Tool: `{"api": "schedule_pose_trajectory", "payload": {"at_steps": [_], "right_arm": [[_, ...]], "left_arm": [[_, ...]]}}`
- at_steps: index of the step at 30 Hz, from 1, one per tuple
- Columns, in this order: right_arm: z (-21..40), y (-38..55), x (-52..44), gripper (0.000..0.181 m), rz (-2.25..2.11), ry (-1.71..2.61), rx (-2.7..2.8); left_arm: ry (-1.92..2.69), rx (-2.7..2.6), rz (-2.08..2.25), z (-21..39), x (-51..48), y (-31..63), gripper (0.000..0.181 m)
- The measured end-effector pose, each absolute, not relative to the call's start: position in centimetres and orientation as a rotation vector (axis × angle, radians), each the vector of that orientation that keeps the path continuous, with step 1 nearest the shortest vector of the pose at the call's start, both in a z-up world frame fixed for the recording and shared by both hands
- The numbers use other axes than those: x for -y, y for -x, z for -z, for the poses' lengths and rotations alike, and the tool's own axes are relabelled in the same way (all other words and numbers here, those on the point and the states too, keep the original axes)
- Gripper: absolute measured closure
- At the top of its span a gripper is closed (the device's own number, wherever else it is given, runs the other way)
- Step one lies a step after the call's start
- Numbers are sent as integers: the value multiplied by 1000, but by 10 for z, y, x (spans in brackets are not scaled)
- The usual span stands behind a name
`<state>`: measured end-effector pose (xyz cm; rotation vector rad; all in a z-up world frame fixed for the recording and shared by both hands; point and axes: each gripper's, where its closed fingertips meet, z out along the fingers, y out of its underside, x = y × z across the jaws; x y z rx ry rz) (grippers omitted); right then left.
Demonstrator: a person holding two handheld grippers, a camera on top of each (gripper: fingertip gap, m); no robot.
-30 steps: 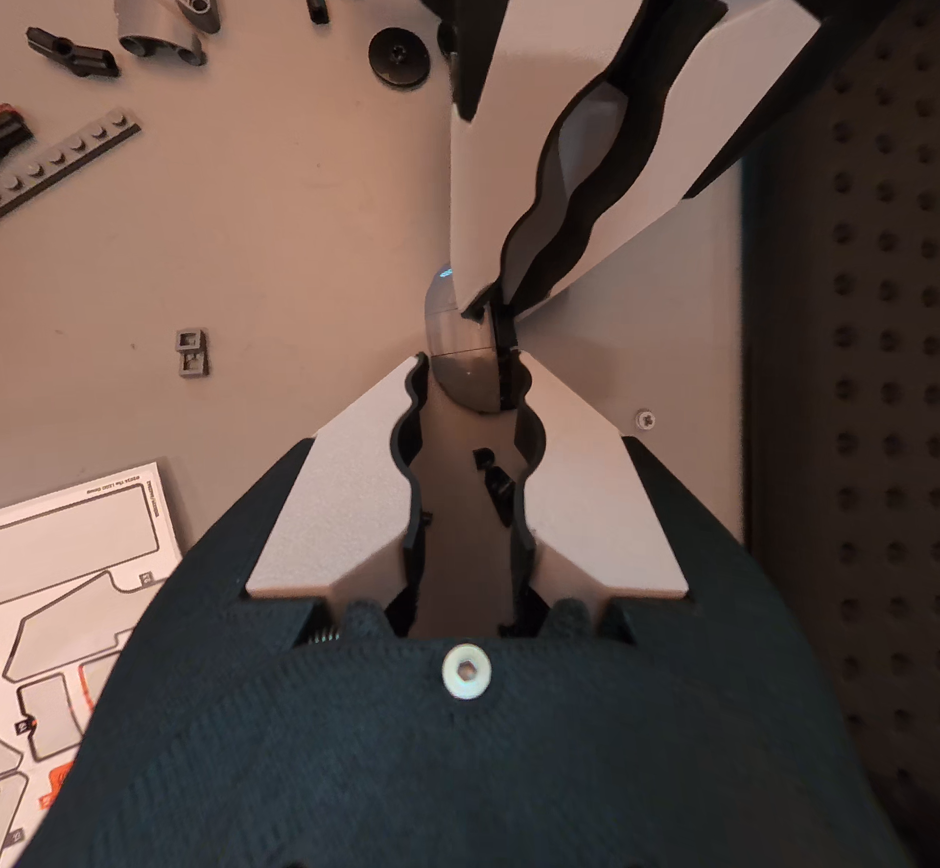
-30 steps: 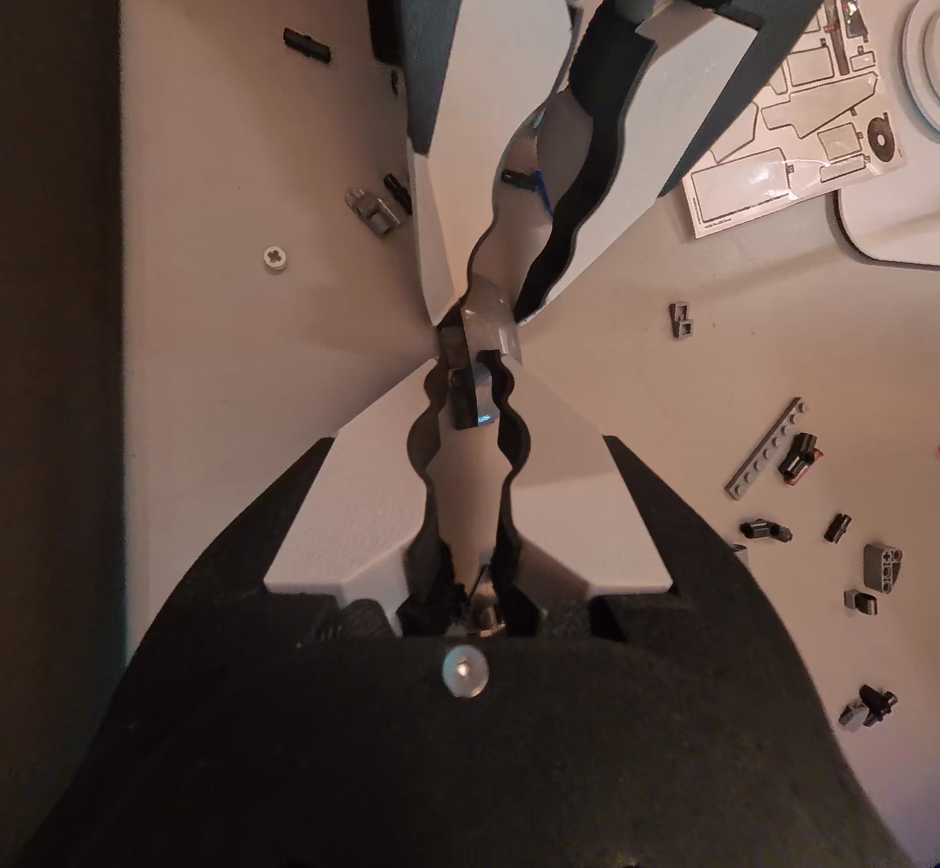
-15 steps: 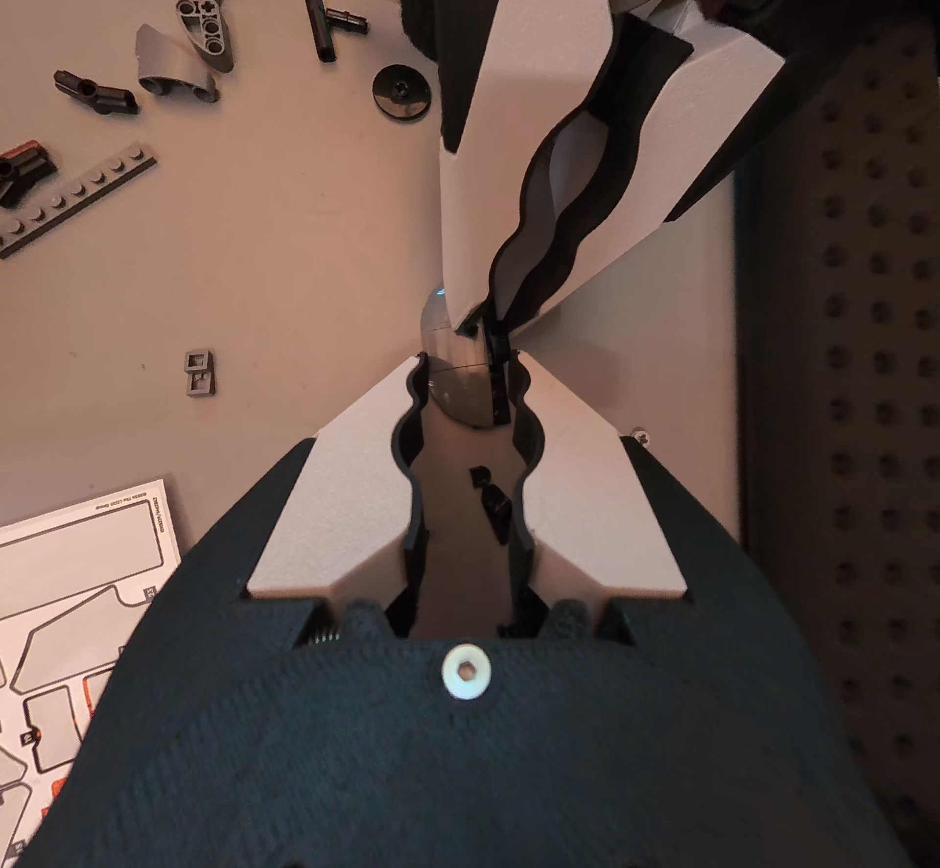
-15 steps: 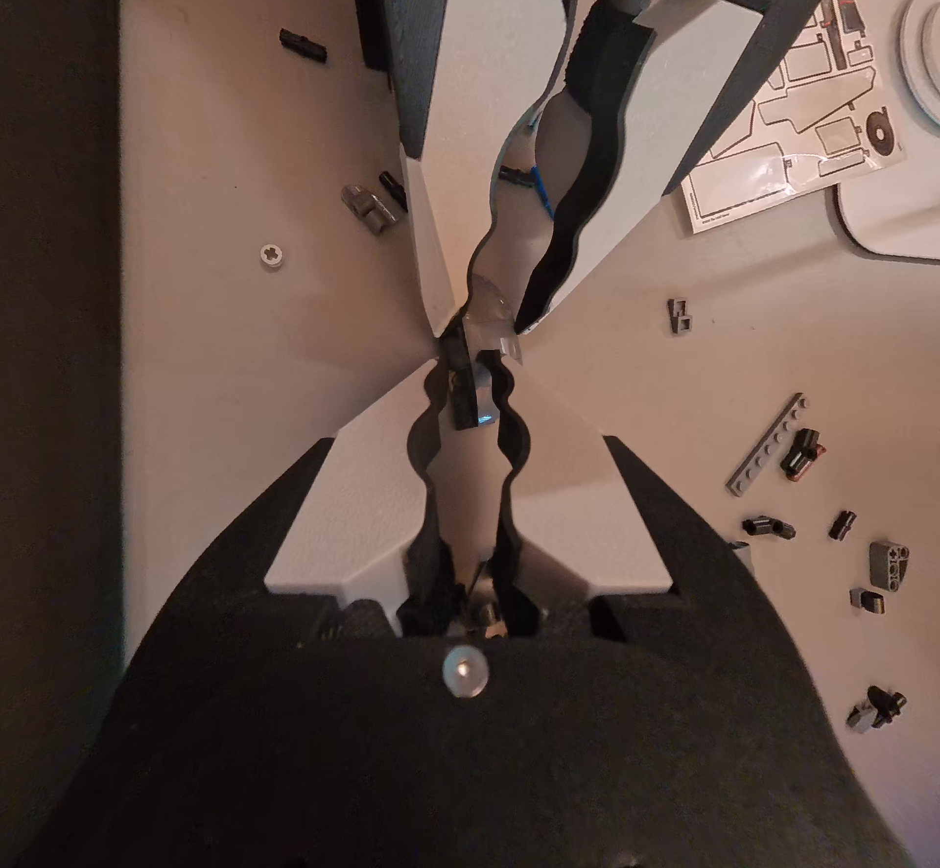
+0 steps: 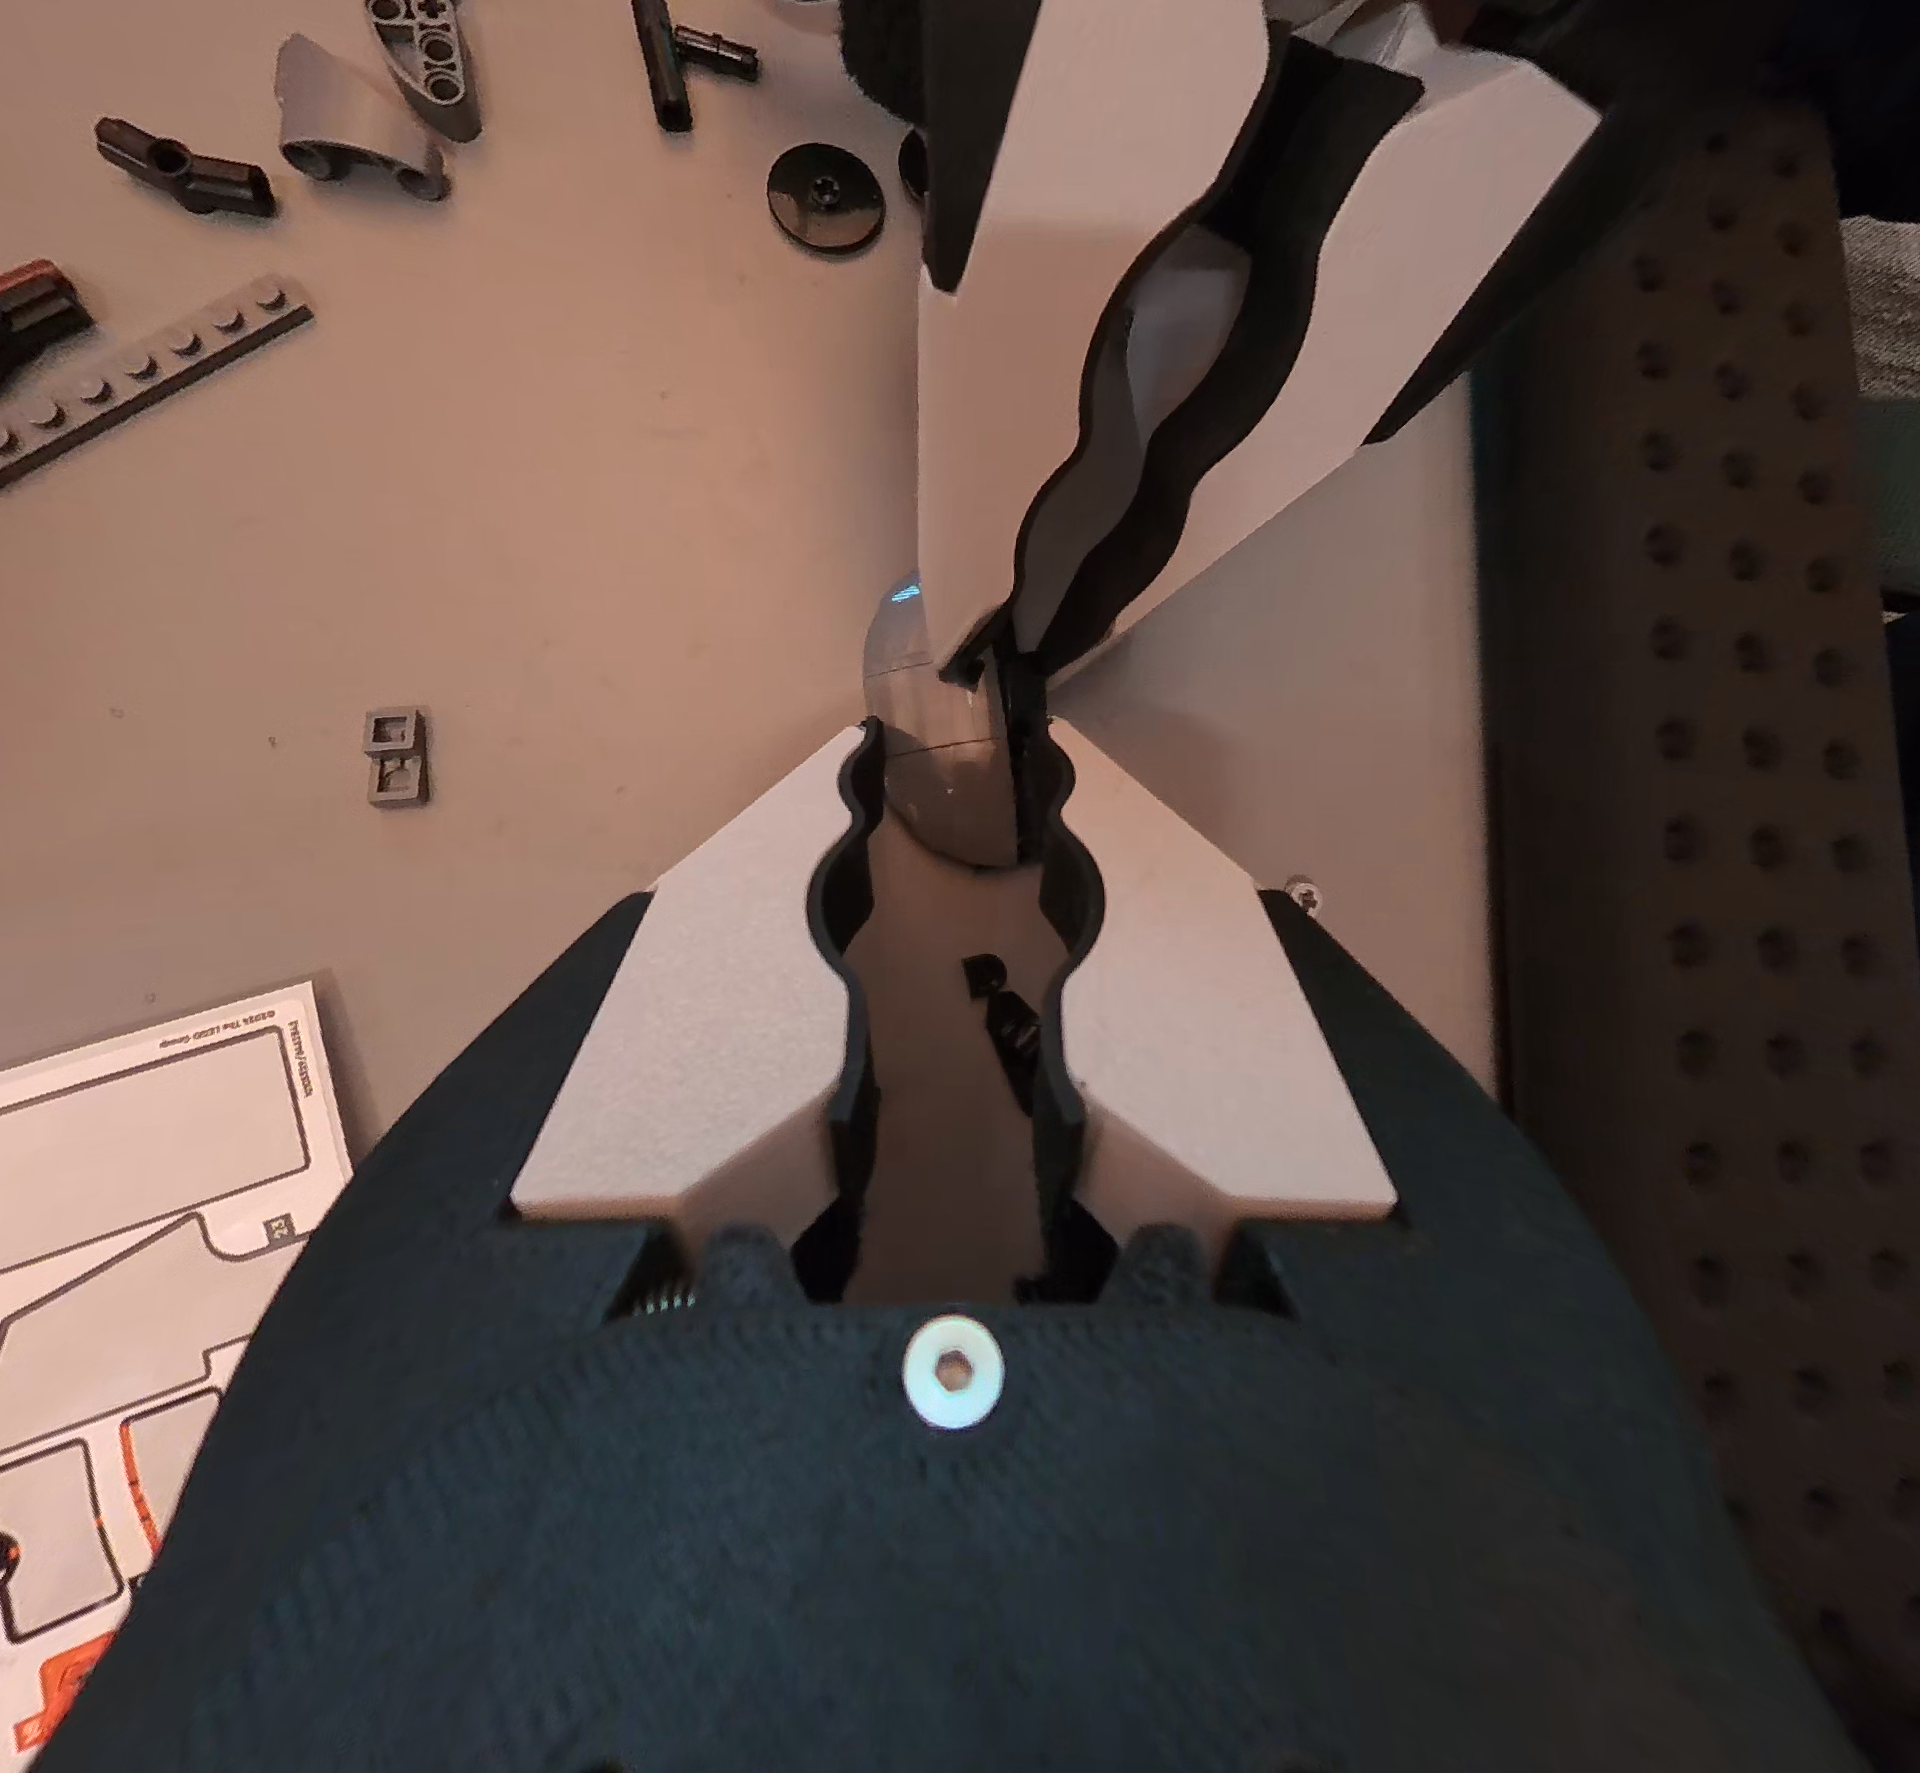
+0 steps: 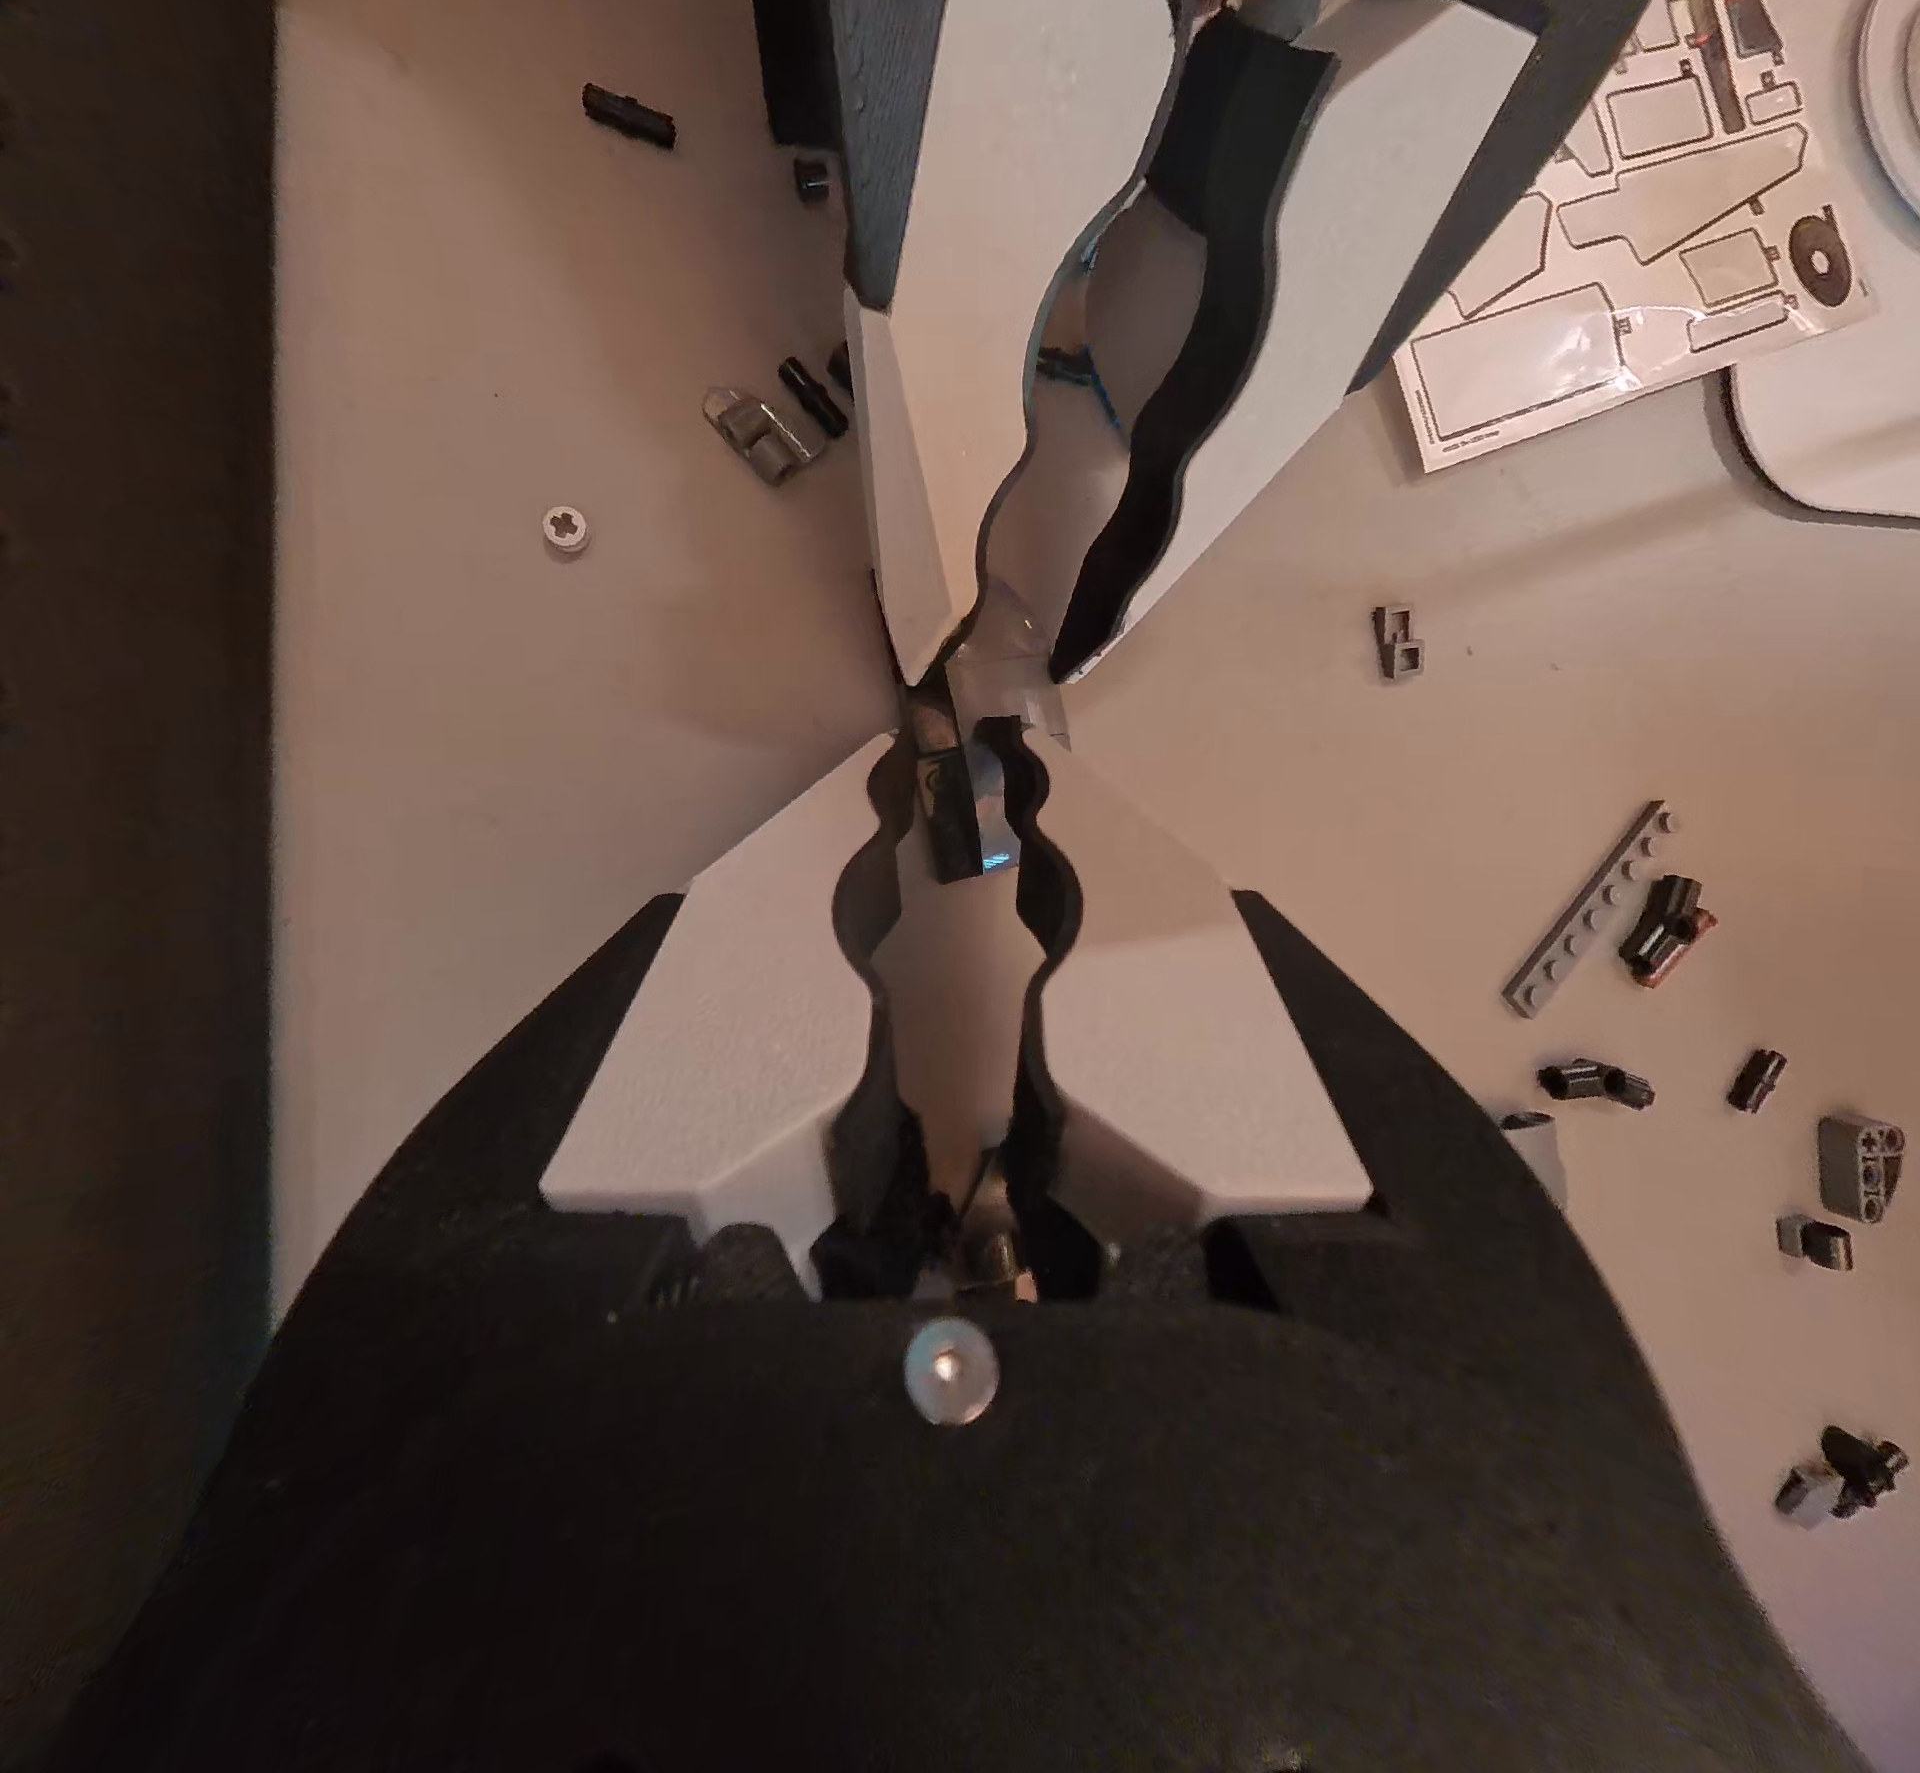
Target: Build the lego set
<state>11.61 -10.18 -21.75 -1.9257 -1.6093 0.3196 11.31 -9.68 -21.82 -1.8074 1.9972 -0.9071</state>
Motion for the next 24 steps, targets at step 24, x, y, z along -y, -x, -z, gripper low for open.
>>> {"api": "schedule_pose_trajectory", "payload": {"at_steps": [24], "right_arm": [[217, -119, 102, 167, -391, 1948, 1588]], "left_arm": [[1860, -2004, 866, 219, 97, -116, 160]]}}
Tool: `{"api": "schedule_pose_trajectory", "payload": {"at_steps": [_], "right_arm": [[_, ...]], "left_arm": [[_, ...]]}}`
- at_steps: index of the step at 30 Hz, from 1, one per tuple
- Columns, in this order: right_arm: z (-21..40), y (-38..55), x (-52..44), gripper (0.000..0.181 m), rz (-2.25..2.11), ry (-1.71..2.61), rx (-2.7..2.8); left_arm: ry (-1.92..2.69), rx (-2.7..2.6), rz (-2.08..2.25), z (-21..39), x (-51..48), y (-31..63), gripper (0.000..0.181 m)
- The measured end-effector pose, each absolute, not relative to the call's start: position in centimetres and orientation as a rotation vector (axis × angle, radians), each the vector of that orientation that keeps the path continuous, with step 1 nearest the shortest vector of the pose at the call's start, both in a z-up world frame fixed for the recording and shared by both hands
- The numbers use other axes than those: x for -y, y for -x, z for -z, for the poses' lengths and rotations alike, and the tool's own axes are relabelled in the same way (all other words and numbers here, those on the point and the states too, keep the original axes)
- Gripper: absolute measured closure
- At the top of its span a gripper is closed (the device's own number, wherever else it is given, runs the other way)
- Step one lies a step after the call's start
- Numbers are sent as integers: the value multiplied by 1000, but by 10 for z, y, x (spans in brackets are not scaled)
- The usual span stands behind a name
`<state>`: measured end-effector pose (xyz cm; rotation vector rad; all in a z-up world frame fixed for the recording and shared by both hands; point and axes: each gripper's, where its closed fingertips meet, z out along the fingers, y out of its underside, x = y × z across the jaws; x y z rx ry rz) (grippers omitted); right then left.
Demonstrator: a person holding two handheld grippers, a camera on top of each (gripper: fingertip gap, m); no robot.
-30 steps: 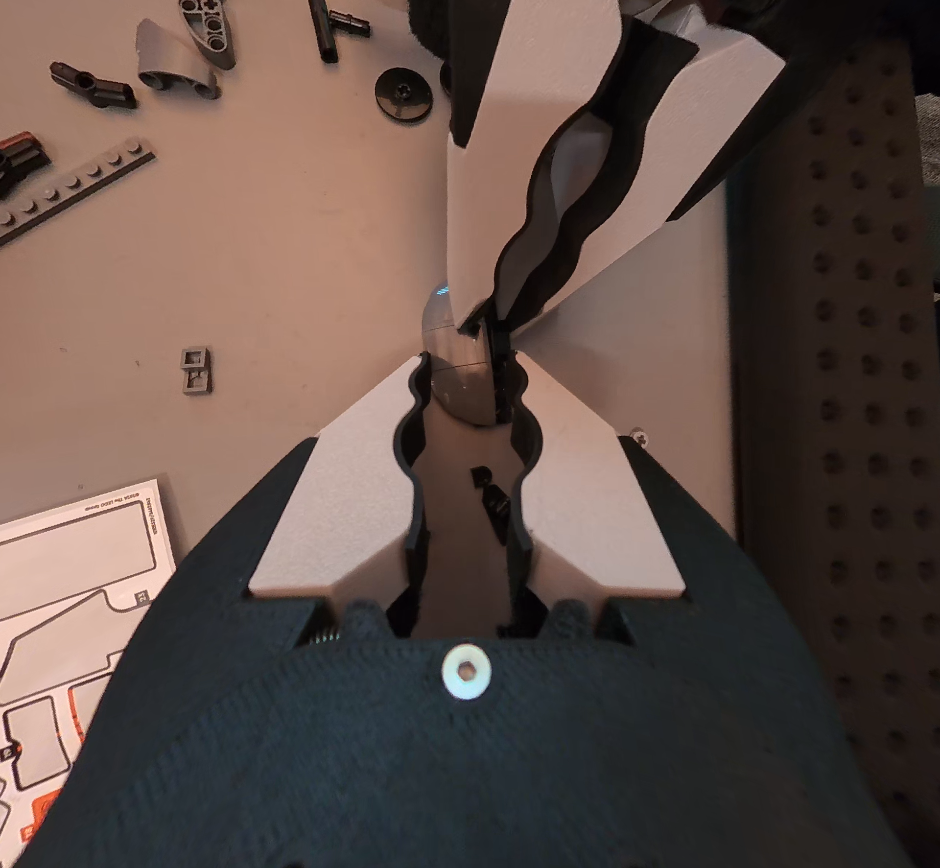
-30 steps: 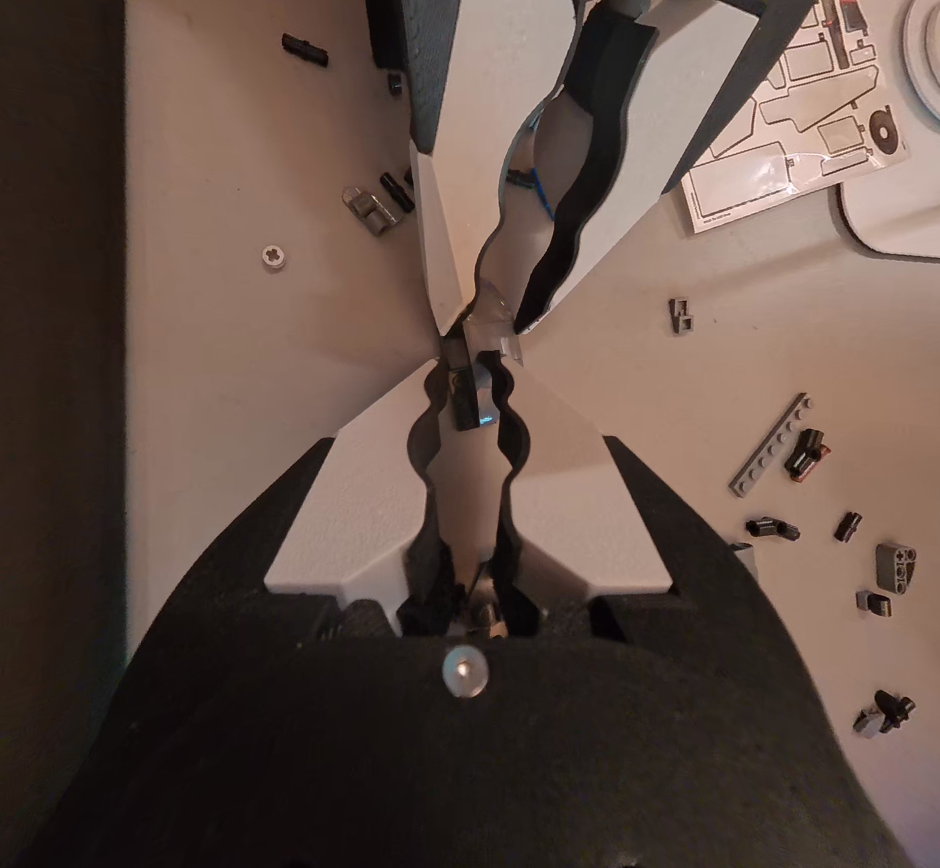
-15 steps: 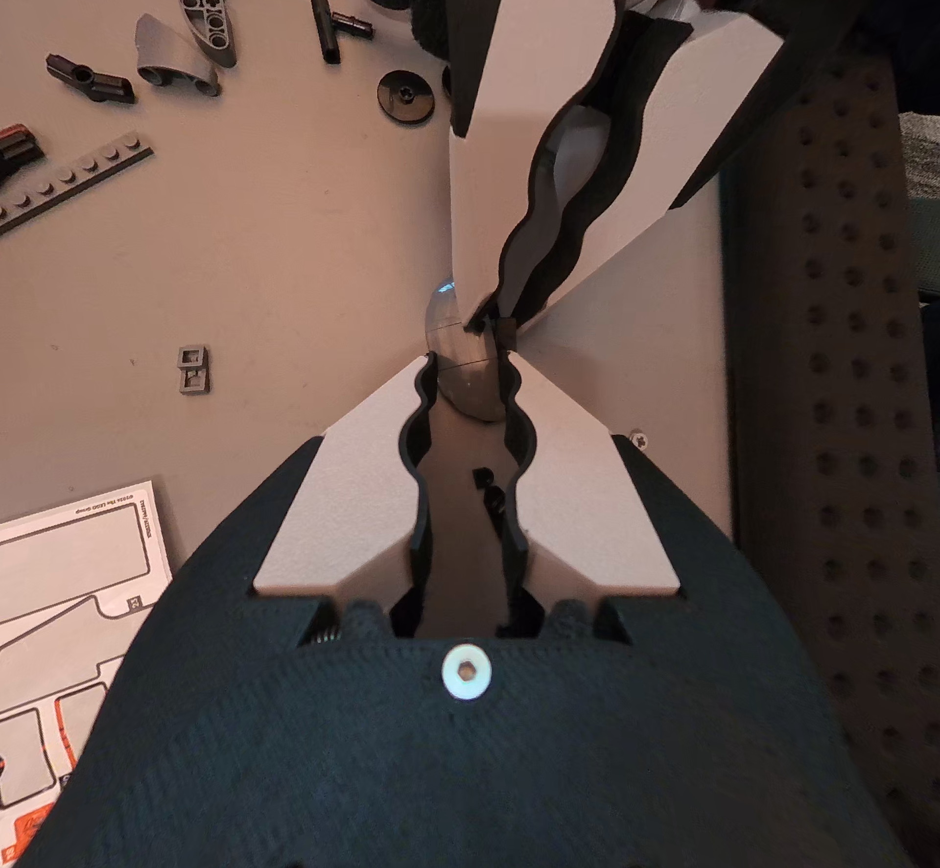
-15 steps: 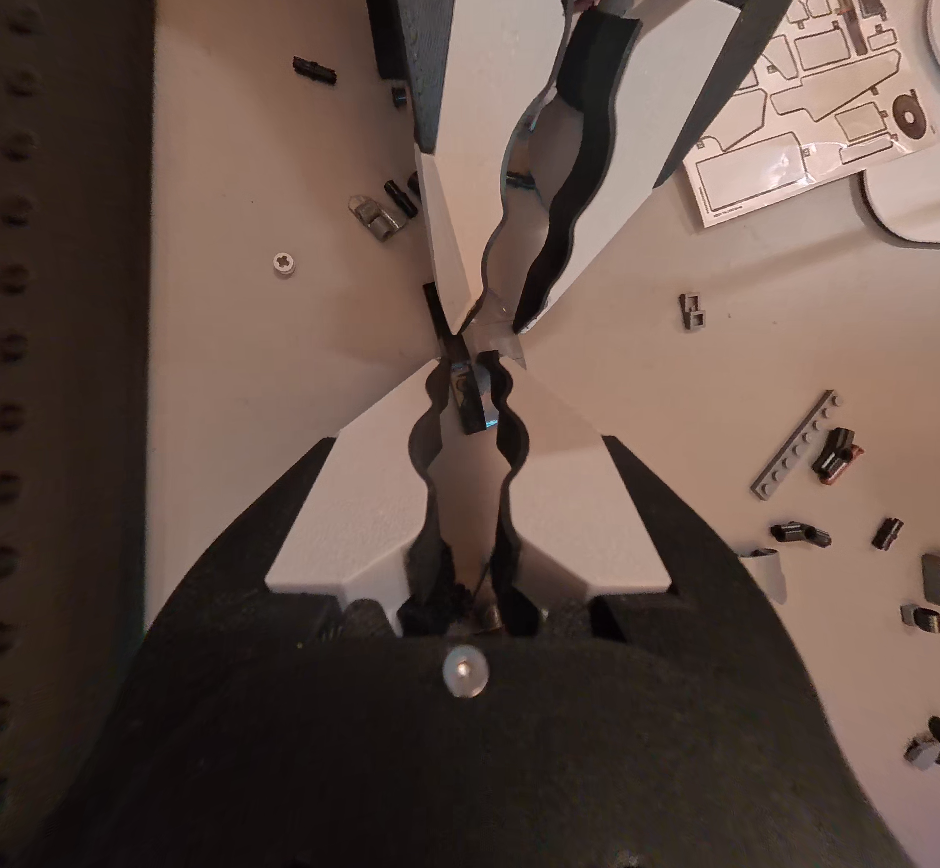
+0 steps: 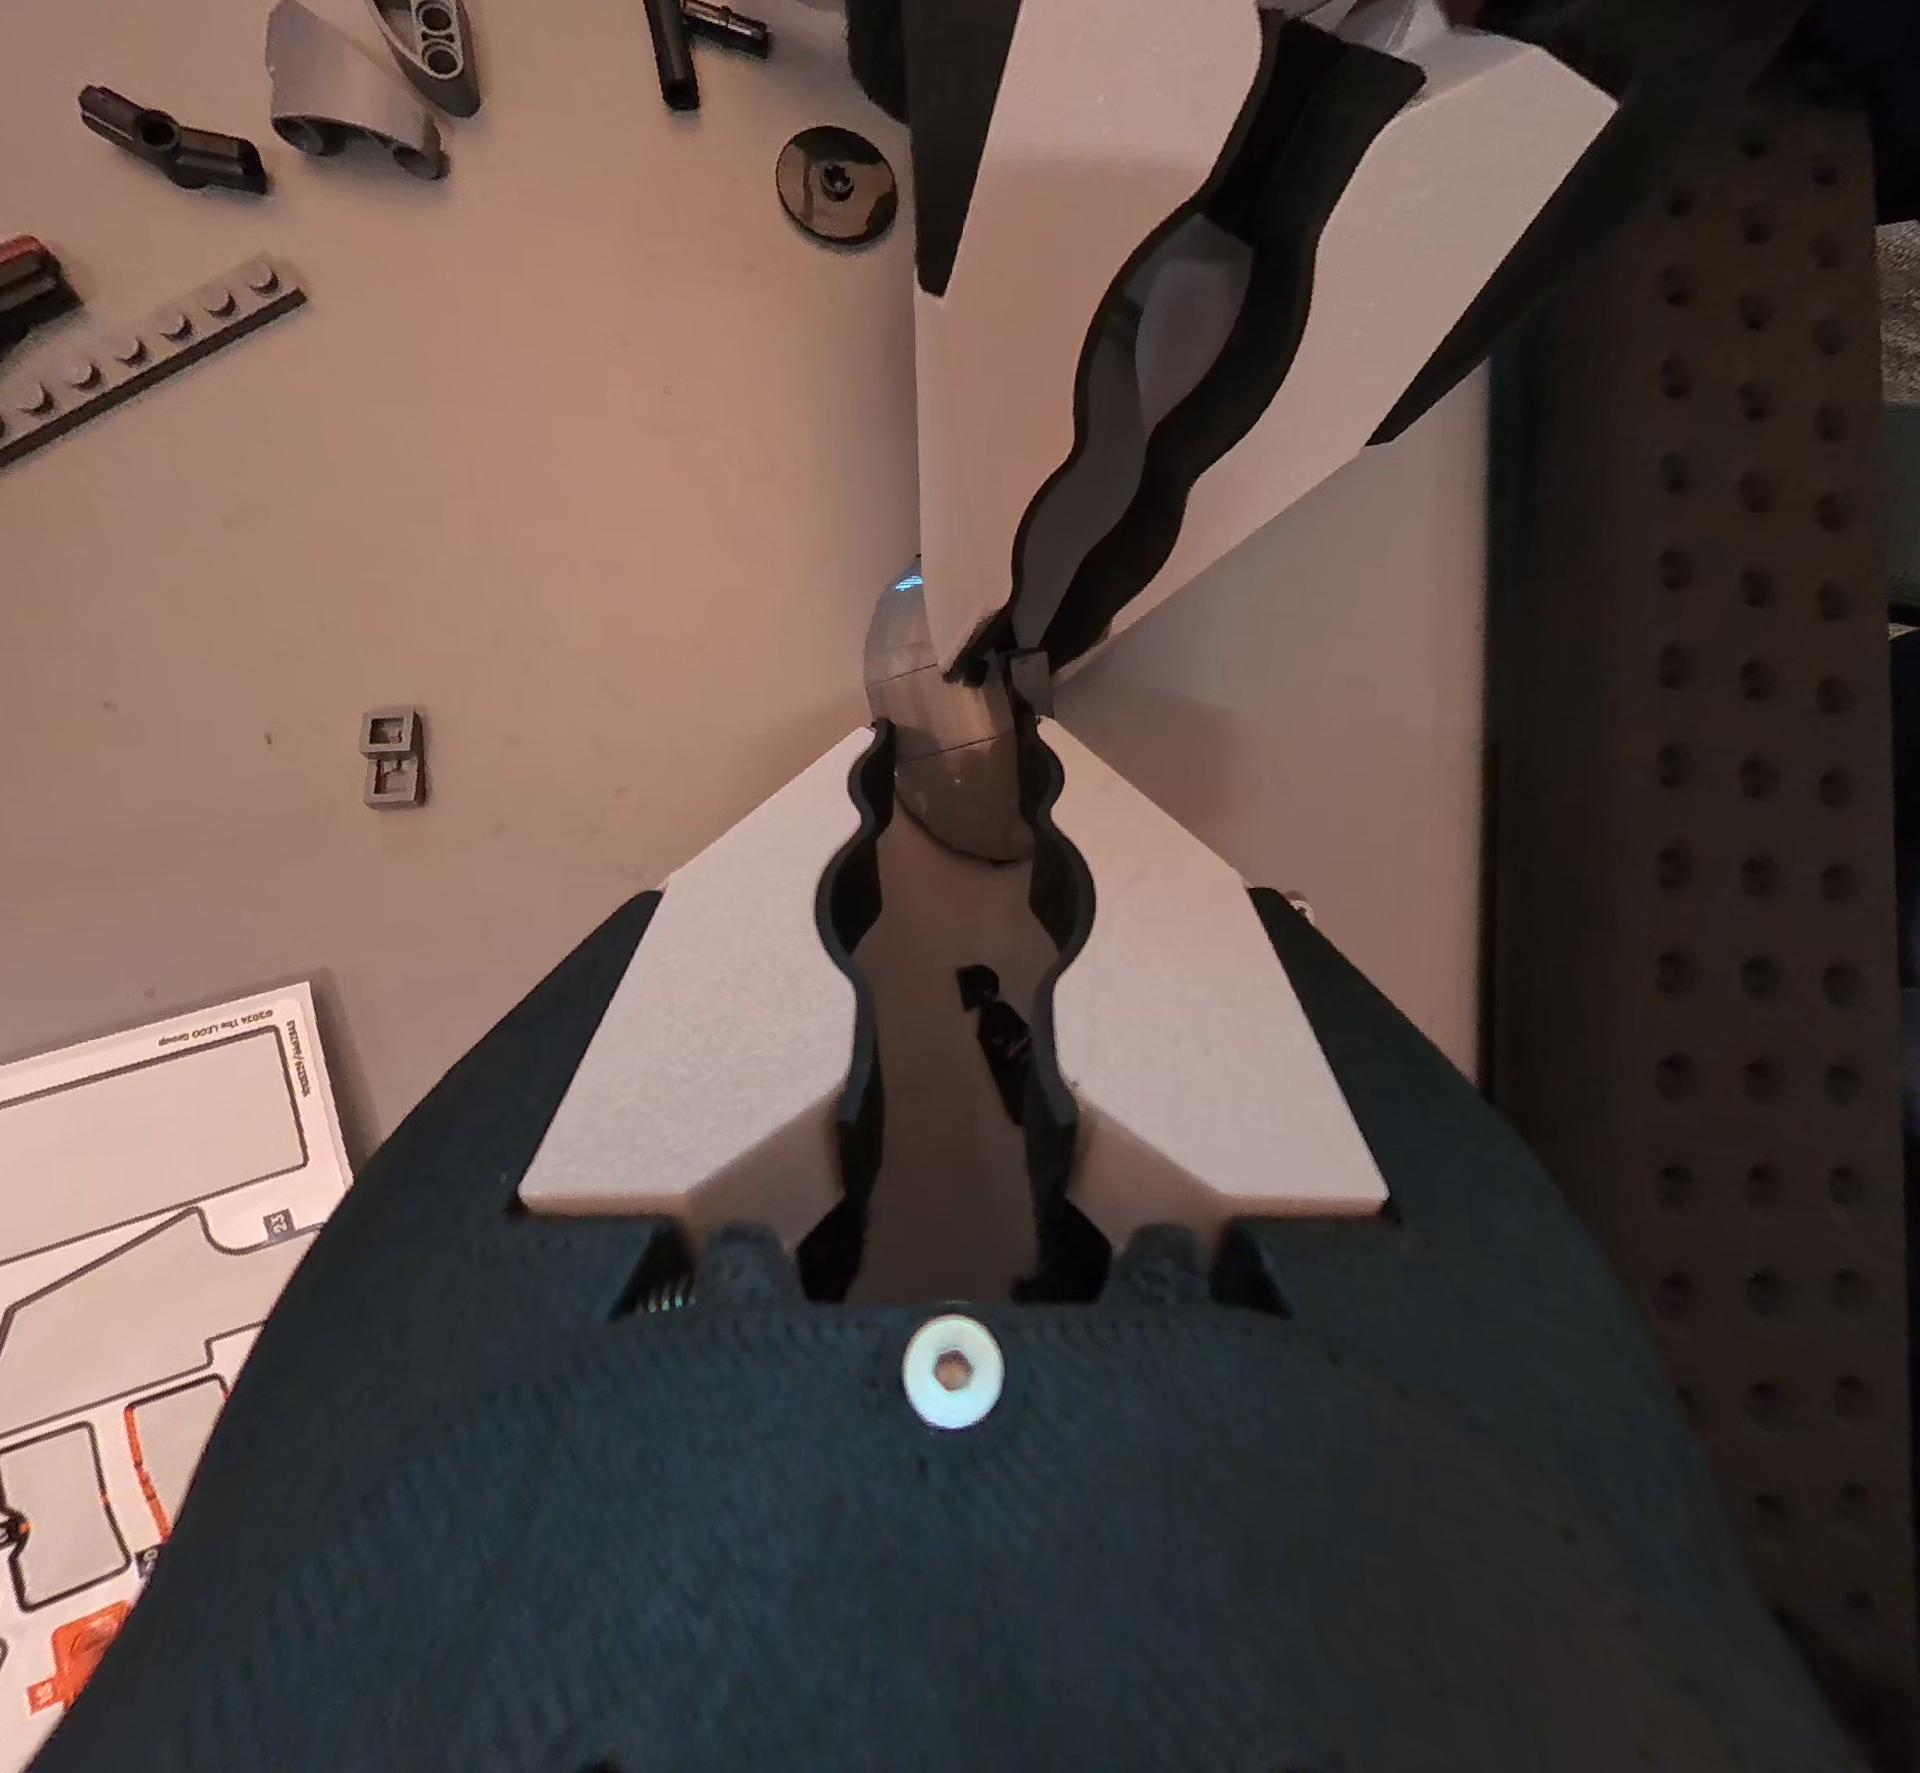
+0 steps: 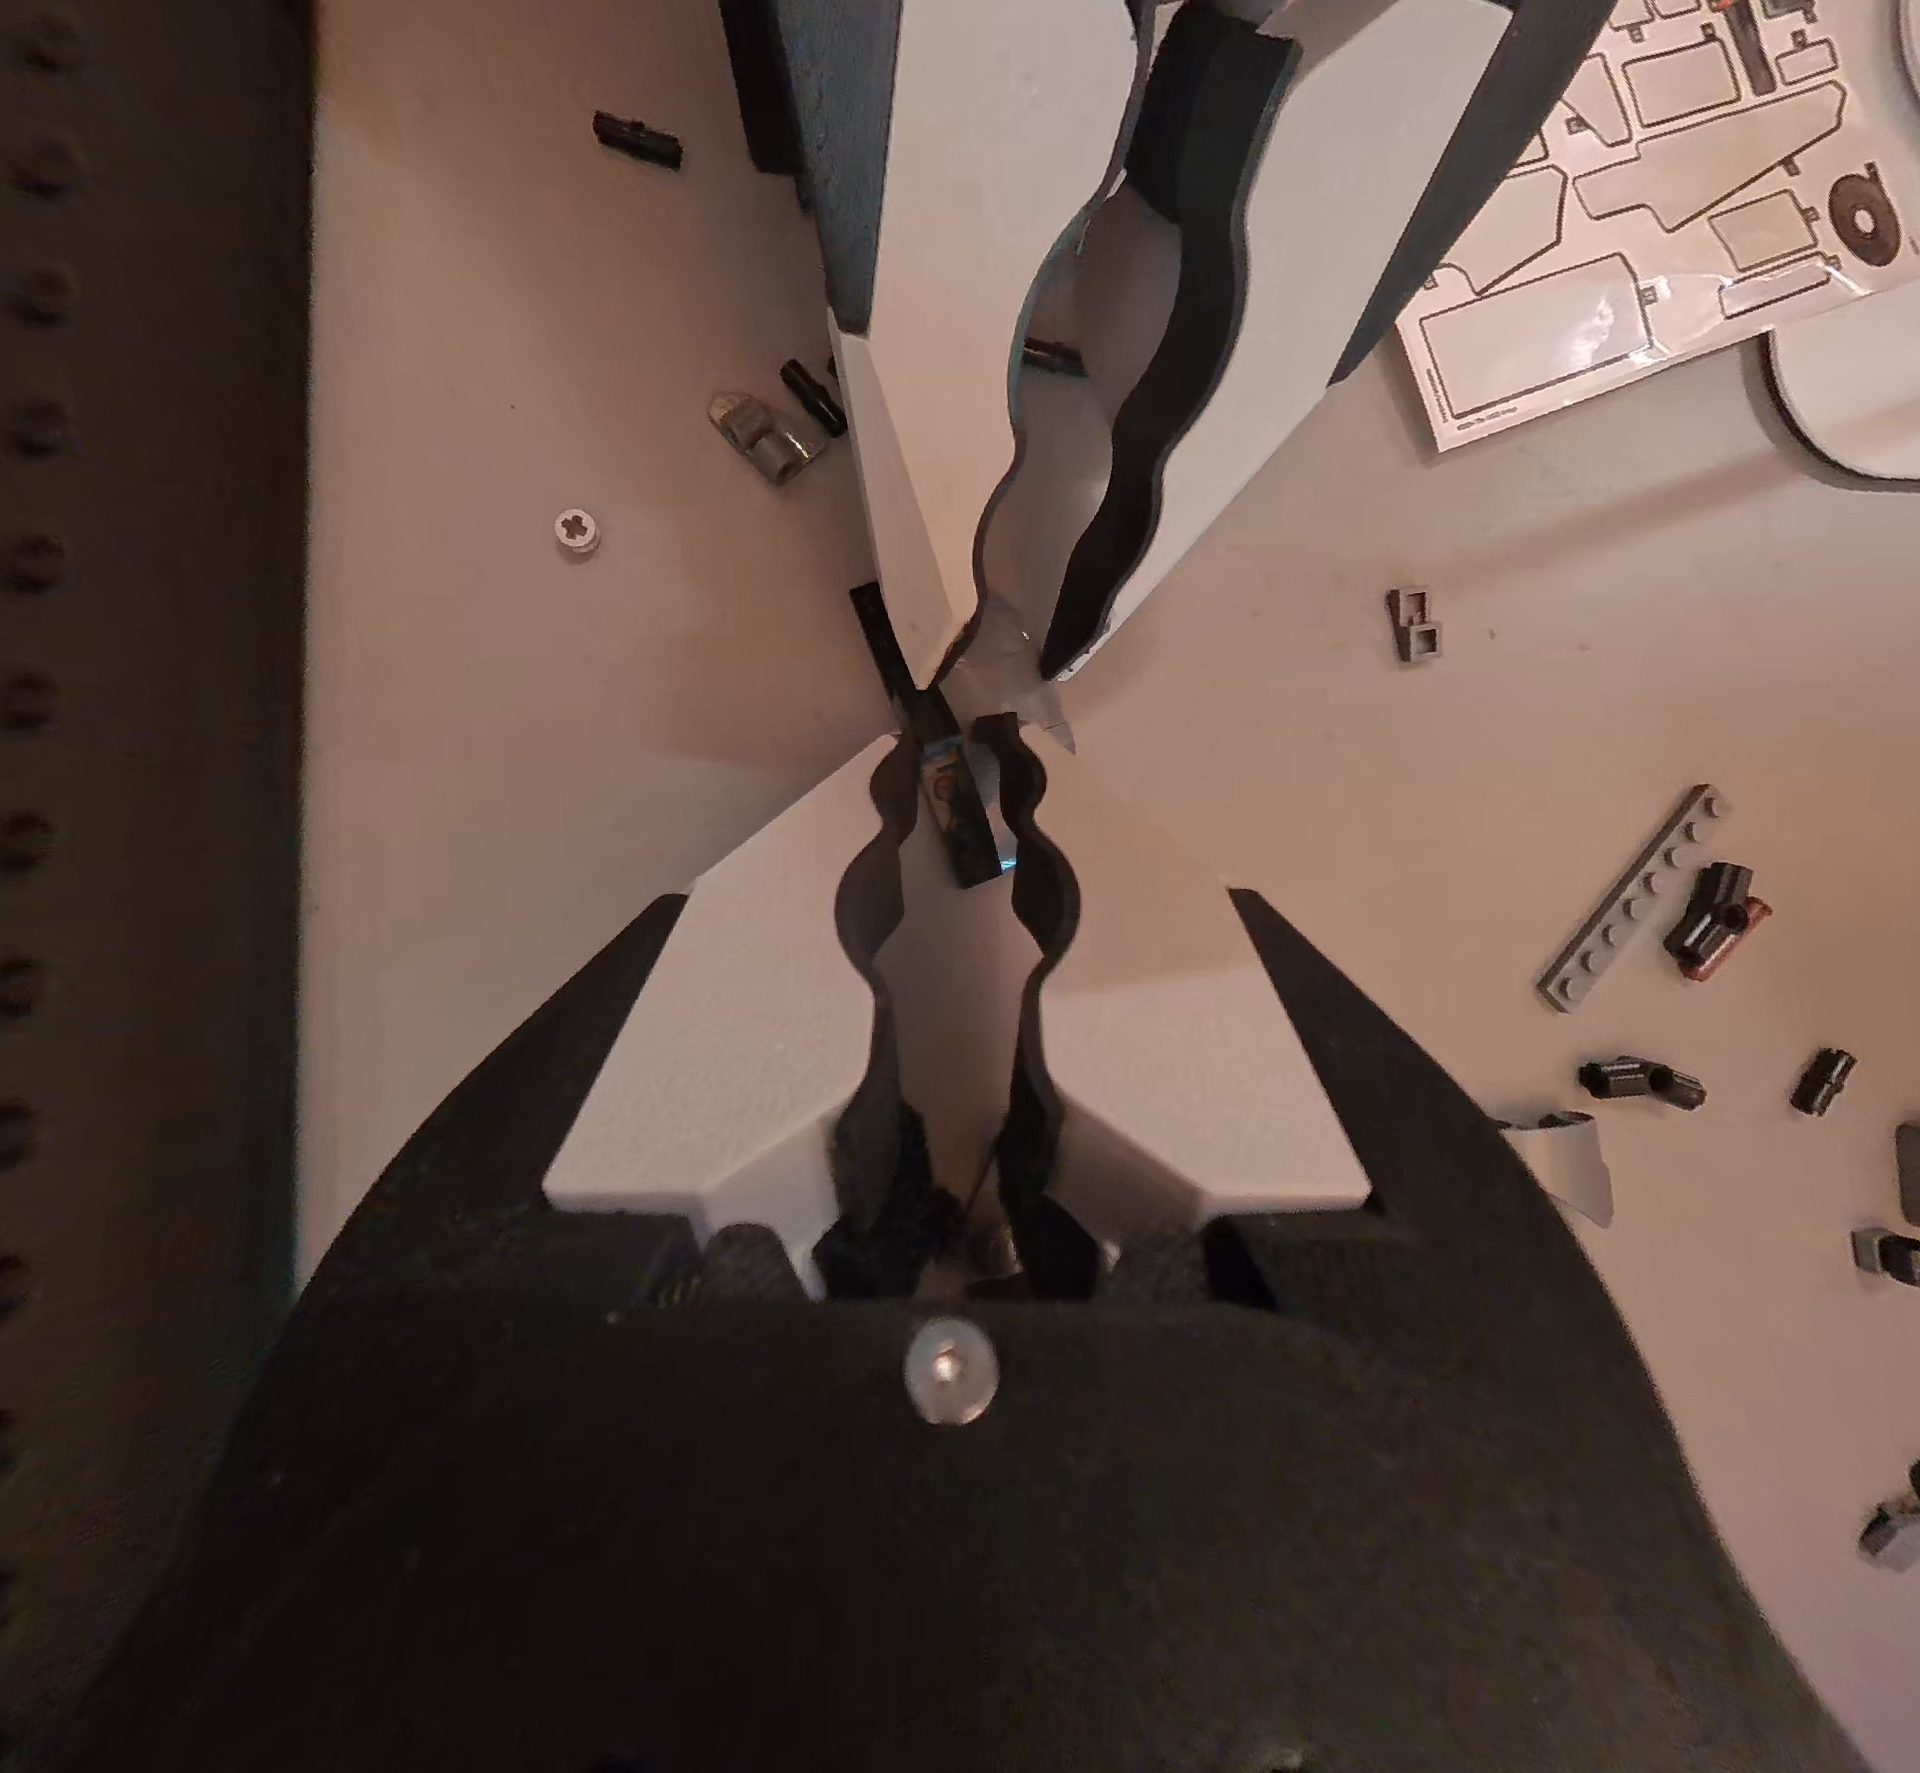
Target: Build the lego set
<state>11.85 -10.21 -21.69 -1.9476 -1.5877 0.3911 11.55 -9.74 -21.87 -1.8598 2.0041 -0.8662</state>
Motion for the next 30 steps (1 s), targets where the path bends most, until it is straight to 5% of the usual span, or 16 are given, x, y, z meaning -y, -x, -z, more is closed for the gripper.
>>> {"api": "schedule_pose_trajectory", "payload": {"at_steps": [30], "right_arm": [[205, -127, 99, 167, -542, 2001, 1475]], "left_arm": [[1859, -2025, 746, 219, 98, -121, 162]]}}
